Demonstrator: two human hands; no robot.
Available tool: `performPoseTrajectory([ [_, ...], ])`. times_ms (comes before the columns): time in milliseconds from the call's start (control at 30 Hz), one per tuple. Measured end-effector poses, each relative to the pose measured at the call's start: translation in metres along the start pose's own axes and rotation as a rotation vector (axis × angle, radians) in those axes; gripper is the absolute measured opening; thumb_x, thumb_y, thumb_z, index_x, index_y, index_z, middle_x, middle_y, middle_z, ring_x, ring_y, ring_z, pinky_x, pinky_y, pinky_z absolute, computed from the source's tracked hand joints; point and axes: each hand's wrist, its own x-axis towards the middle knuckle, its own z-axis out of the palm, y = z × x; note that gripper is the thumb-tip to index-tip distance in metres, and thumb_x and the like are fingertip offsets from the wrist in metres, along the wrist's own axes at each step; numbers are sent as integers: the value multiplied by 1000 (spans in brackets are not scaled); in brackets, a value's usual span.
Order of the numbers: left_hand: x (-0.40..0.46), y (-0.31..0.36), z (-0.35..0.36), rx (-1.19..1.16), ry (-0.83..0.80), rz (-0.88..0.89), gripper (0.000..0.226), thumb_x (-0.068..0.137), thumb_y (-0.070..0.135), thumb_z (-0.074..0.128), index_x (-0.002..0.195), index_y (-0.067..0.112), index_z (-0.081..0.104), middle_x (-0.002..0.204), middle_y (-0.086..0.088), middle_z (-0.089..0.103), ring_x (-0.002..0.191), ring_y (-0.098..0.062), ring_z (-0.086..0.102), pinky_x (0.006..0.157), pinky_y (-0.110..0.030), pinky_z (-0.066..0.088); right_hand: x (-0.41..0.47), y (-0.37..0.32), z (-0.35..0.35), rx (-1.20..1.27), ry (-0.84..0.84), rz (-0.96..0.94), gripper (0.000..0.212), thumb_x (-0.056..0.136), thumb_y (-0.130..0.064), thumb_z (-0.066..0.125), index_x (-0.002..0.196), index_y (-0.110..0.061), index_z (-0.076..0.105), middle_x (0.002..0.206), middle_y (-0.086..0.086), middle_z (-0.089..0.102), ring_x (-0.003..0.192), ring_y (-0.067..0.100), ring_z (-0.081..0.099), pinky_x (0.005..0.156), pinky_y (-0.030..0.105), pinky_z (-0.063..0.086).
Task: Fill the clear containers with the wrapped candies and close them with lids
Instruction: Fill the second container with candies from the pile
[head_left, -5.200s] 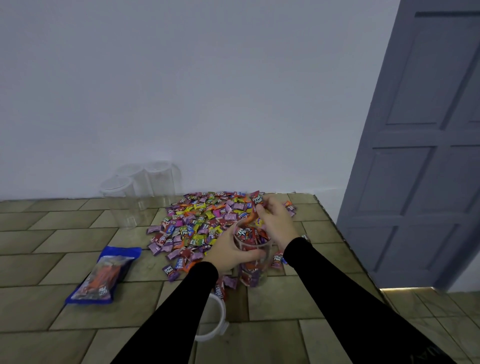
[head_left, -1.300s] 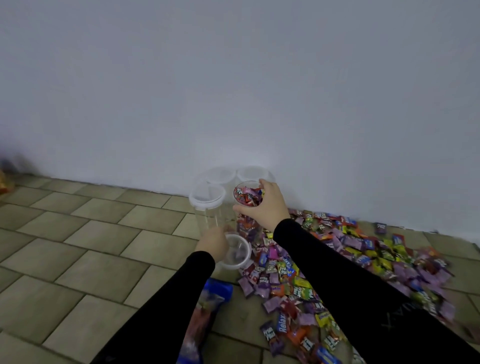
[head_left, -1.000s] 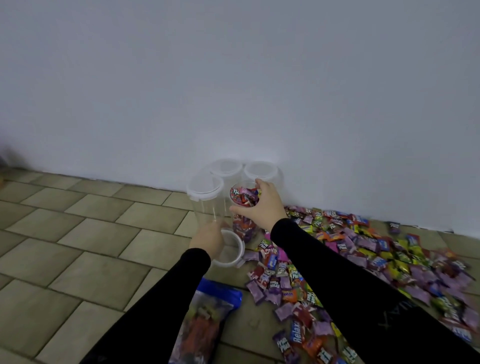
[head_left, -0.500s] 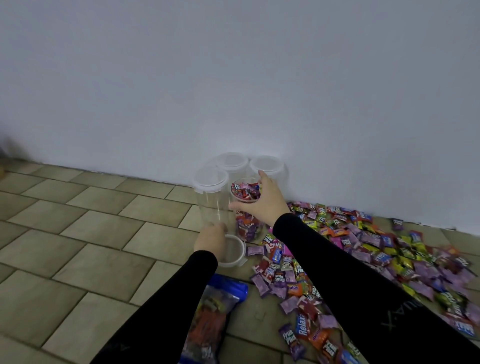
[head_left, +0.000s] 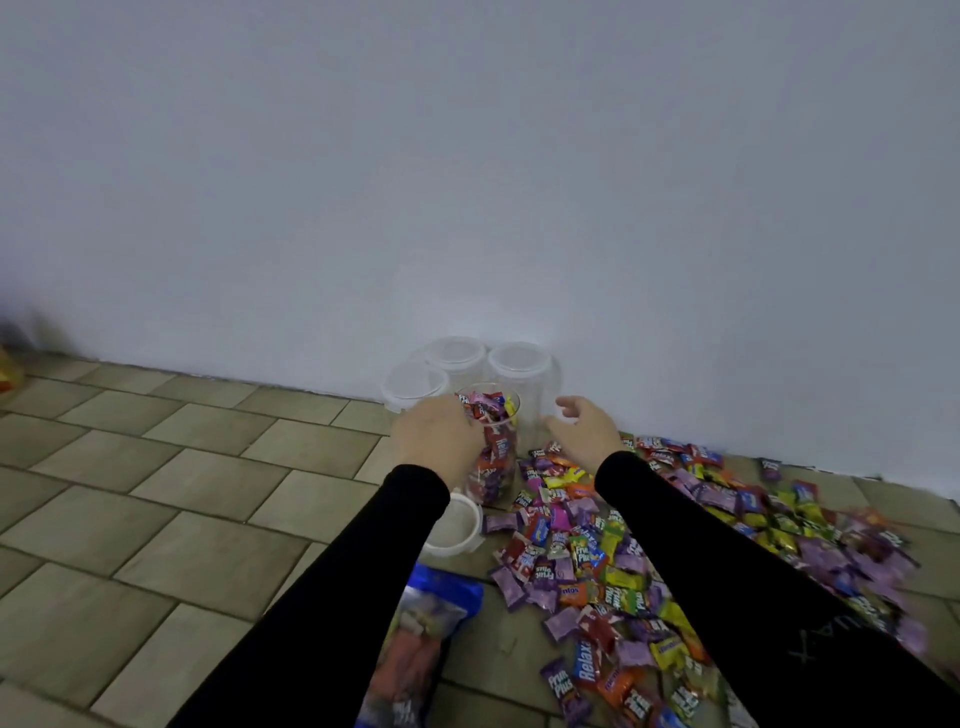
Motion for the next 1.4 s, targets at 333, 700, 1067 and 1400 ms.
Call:
performPoseTrajectory([
  [333,68,46,4,-107,-30,185,42,90,43,50,126,21,53,124,-6,52,114,-25,49,92,-36,42,46,-2,-6,-33,-81,16,73,87,-22,67,148,-14,29,146,11,40,124,26,48,85,28,44],
  [700,137,36,46,104,-233,309,87,73,81,46,142,30,37,133,-5,53,117,-28,40,91,-38,38,90,7,16,185,-166,-118,73,78,-12,78,140,-13,39,127,-1,54,104,11,51,67,3,44],
  [1067,111,57,10,-88,-64,381,78,71,75,58,137,36,43,131,1,51,119,-22,37,96,-35,29,63,4,-10,306,29,-241,74,69,-32,85,132,-36,46,120,-19,57,109,2,54,76,17,44],
  [1400,0,116,-34,-602,-94,398,76,73,57,73,139,32,44,134,10,41,115,-1,38,90,-17,27,-35,16,-77,280,242,-448,80,67,-41,84,135,-35,40,130,-12,45,119,-1,45,89,16,43],
])
